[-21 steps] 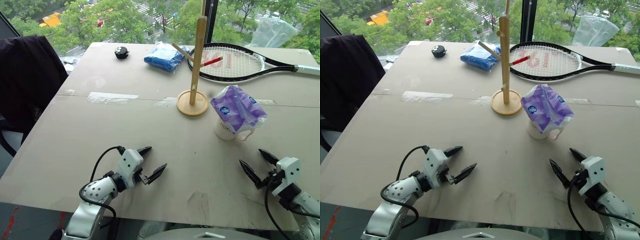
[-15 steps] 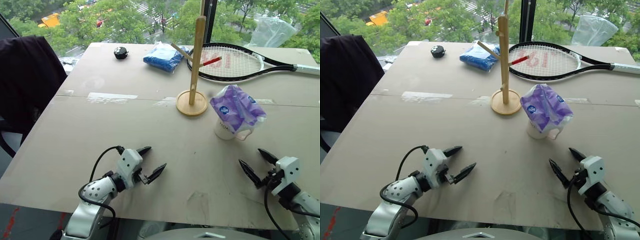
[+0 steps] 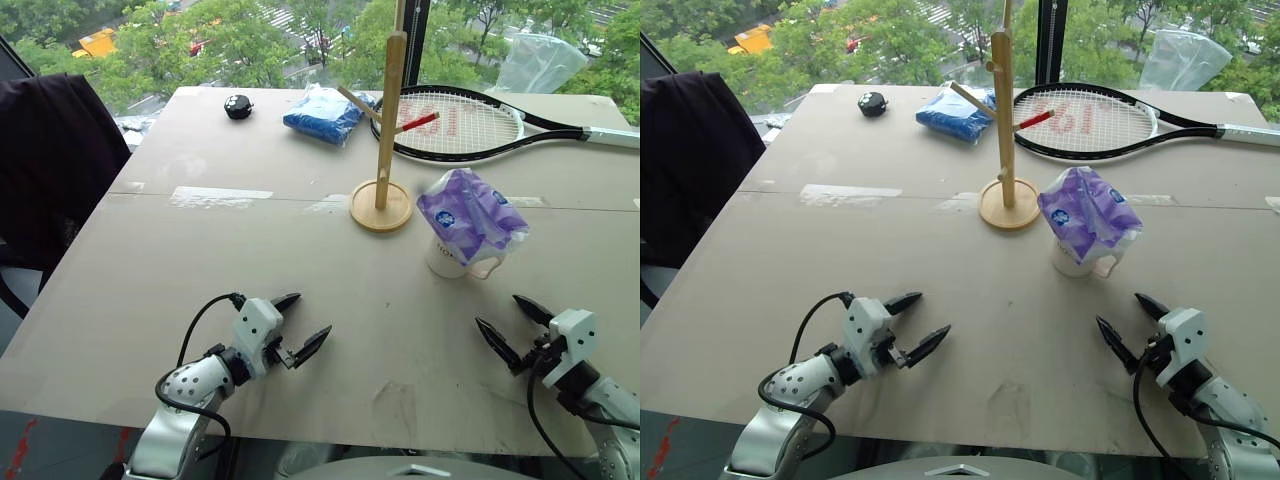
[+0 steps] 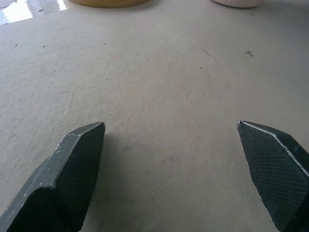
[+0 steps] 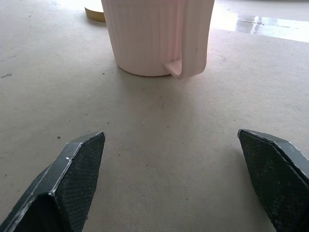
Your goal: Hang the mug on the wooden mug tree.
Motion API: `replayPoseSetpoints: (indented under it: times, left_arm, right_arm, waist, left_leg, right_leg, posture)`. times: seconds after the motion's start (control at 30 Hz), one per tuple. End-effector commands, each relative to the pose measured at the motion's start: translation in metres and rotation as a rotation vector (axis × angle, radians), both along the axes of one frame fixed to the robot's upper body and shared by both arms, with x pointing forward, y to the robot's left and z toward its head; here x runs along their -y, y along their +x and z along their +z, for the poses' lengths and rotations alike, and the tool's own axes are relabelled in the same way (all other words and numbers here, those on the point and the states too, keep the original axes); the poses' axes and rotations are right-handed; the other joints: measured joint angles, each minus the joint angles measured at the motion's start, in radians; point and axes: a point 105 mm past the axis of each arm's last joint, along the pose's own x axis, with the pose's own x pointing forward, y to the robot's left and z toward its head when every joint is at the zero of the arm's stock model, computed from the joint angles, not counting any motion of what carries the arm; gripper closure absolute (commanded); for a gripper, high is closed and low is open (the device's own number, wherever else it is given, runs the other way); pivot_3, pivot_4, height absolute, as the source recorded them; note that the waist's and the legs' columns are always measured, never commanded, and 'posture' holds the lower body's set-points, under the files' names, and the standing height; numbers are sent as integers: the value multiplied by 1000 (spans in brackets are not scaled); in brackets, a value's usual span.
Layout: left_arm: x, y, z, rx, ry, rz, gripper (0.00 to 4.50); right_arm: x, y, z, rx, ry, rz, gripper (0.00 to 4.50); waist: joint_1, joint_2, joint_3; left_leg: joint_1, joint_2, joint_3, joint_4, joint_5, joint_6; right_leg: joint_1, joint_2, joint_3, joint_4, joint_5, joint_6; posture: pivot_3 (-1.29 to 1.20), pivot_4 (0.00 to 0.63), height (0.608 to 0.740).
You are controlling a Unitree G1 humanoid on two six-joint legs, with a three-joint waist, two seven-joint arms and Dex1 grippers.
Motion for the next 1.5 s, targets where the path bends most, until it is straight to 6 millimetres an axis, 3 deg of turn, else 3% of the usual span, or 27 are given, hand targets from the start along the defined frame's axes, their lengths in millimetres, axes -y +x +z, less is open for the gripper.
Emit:
replayPoseSetpoints:
  times: [0.03, 0.23, 0.33, 0.47, 0.67, 0.8, 1.0, 1.23, 1.43, 1.5]
  left_arm:
    - [4, 2, 12, 49, -4, -14, 0]
    - [3, 2, 30, 88, -71, -57, 0]
    - [2, 5, 36, 126, -27, -60, 0]
    - [9, 7, 57, 157, -80, -125, 0]
    - [26, 21, 97, 244, -63, -258, 0]
    - [37, 23, 118, 271, -64, -334, 0]
    - [44, 26, 139, 317, -62, -355, 0]
    - [49, 24, 145, 339, -59, -343, 0]
    - [52, 21, 146, 341, -57, -341, 0]
    - [52, 21, 146, 342, -56, -341, 0]
  right_arm:
    - [5, 0, 6, 21, -12, 0, 47]
    - [11, 3, 12, 34, -68, -22, 47]
    - [27, 7, 34, 66, -111, -29, 47]
    - [36, 16, 82, 115, -95, 19, 47]
    - [9, 31, 153, 177, -73, 186, 47]
    - [-16, 45, 172, 173, -59, 256, 47]
    - [-43, 67, 166, 119, -86, 299, 47]
    - [-46, 80, 125, -160, -191, 247, 47]
    - [-49, 85, 114, -256, -230, 227, 47]
    - [-50, 86, 112, -272, -238, 219, 541]
  waist:
    - [0, 0, 0]
    - [0, 0, 0]
    - [0, 0, 0]
    - [-2, -1, 1]
    - [-1, -2, 1]
    - [-4, -6, 0]
    - [-4, -9, 2]
    - [-2, -10, 2]
    - [-2, -13, 1]
    - [-2, -14, 0]
  left_leg:
    - [0, 0, 0, 0, 0, 0]
    - [0, 0, 1, 0, 0, 0]
    - [0, 0, 3, 0, 0, 0]
    - [0, 0, 8, 1, 0, 1]
    - [-1, 5, 12, 2, -1, 1]
    - [-3, 8, 15, 2, 0, 1]
    - [-5, 10, 16, 2, -1, 1]
    - [-6, 10, 17, 3, -1, 1]
    - [-6, 11, 17, 4, -1, 1]
    - [-6, 13, 18, 6, -1, 1]
  right_leg:
    - [0, 0, 0, 0, 0, 0]
    - [-1, 0, 1, 1, 0, 0]
    - [-1, 0, 2, 1, 0, 0]
    - [-2, 0, 6, 1, 1, 2]
    - [-3, 3, 7, 1, 4, 1]
    - [-5, 6, 9, 0, 6, -1]
    - [-7, 7, 10, -2, 6, -1]
    - [-8, 7, 10, -2, 6, -1]
    - [-8, 8, 10, -2, 9, -3]
    - [-8, 10, 11, -2, 11, -4]
  posture:
    - [0, 150, 740]
    - [0, 150, 740]
    - [0, 150, 740]
    - [0, 150, 740]
    - [0, 150, 740]
    - [0, 150, 740]
    - [0, 150, 740]
    - [0, 150, 740]
    - [0, 150, 740]
    - [0, 150, 740]
